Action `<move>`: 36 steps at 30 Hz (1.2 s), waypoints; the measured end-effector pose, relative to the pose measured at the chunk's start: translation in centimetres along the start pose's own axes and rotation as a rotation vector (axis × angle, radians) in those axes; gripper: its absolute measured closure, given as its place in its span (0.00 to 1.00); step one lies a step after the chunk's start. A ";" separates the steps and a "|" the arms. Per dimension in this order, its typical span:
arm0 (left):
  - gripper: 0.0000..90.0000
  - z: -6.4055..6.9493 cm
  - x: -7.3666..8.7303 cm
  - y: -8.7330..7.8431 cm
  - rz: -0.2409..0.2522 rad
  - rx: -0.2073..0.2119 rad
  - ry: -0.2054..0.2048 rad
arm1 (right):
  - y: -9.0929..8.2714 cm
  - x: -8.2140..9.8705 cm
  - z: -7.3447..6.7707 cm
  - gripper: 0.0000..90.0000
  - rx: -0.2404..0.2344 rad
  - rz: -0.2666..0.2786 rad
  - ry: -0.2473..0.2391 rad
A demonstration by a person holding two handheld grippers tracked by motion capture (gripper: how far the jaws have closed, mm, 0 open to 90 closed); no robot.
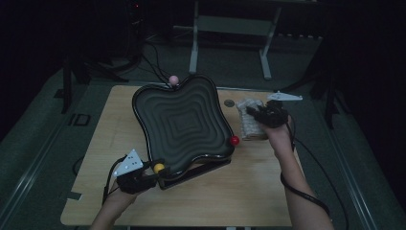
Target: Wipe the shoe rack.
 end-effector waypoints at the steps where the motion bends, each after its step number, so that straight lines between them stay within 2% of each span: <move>1: 0.65 0.0 -0.1 0.0 -0.004 0.003 -0.002 | -0.1 -0.3 -0.3 0.77 -0.007 0.009 -0.002; 2: 0.65 0.0 -0.1 0.0 -0.004 0.003 -0.002 | -0.1 -0.3 -0.3 0.77 -0.007 0.009 -0.002; 6: 0.65 -0.2 -0.2 0.0 -0.020 0.017 0.007 | -0.5 -2.1 -1.9 0.77 -0.048 0.049 -0.014; 10: 0.65 -0.3 0.0 0.0 0.002 0.026 0.005 | 0.1 -3.6 -2.9 0.77 -0.067 0.074 -0.029; 26: 0.65 -0.3 0.3 0.0 0.030 0.031 -0.011 | 5.5 -11.2 -4.8 0.77 -0.111 0.114 -0.082; 32: 0.66 -0.2 0.3 0.0 0.034 0.027 -0.013 | 8.1 -12.6 -5.9 0.76 -0.123 0.087 -0.116; 36: 0.66 -0.3 0.3 0.0 0.028 0.030 -0.014 | 9.4 -12.9 -6.6 0.76 -0.124 0.064 -0.135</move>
Point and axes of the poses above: each handheld gripper's, and its own axes: y roughly forward along the jaws, x roughly out of its underside, z roughly to its right, the point moved 2 cm from there along y, roughly forward along the jaws, and after that the axes turned 10 degrees about -y, right-handed, at the moved point
